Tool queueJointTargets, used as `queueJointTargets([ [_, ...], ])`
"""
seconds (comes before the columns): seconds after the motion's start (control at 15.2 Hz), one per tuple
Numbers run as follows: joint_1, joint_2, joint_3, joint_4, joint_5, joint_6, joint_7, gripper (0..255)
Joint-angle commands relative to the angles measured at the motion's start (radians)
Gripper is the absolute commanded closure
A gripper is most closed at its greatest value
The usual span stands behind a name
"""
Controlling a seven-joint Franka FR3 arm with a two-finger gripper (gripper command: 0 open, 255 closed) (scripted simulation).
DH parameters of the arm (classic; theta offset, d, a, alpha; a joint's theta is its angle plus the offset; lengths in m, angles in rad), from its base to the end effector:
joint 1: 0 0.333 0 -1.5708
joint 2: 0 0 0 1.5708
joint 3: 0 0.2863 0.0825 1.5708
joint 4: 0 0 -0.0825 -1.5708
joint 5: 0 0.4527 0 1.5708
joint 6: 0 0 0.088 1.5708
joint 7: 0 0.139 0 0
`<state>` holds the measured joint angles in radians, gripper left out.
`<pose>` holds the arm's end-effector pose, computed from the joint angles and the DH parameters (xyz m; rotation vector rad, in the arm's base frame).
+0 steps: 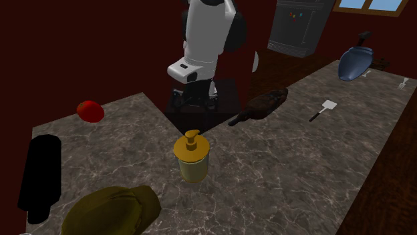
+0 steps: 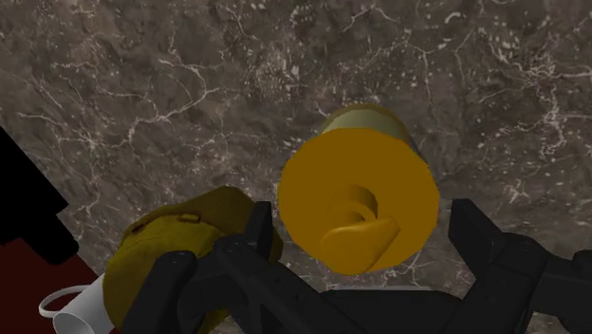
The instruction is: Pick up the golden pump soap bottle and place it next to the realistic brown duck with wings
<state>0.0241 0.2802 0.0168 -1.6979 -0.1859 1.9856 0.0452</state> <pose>0.6966 0.0110 0.3448 2.9745 0.1034 0.0220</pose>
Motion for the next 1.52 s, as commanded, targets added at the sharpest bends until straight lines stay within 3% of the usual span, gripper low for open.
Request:
queueJointTargets([
  [0.0, 0.004, 0.096, 0.000, 0.101, -0.006, -0.005, -0.001, 0],
  [0.07, 0.006, 0.134, 0.000, 0.145, -0.008, -0.011, -0.002, 0],
  [0.59, -0.002, 0.166, -0.006, 0.092, -0.014, 0.075, 0.003, 0],
  [1.12, -0.002, 0.166, -0.006, 0.093, -0.014, 0.075, 0.003, 0],
  [1.19, -0.002, 0.166, -0.006, 0.093, -0.014, 0.075, 0.003, 255],
  [1.45, -0.002, 0.166, -0.006, 0.093, -0.014, 0.075, 0.003, 255],
])
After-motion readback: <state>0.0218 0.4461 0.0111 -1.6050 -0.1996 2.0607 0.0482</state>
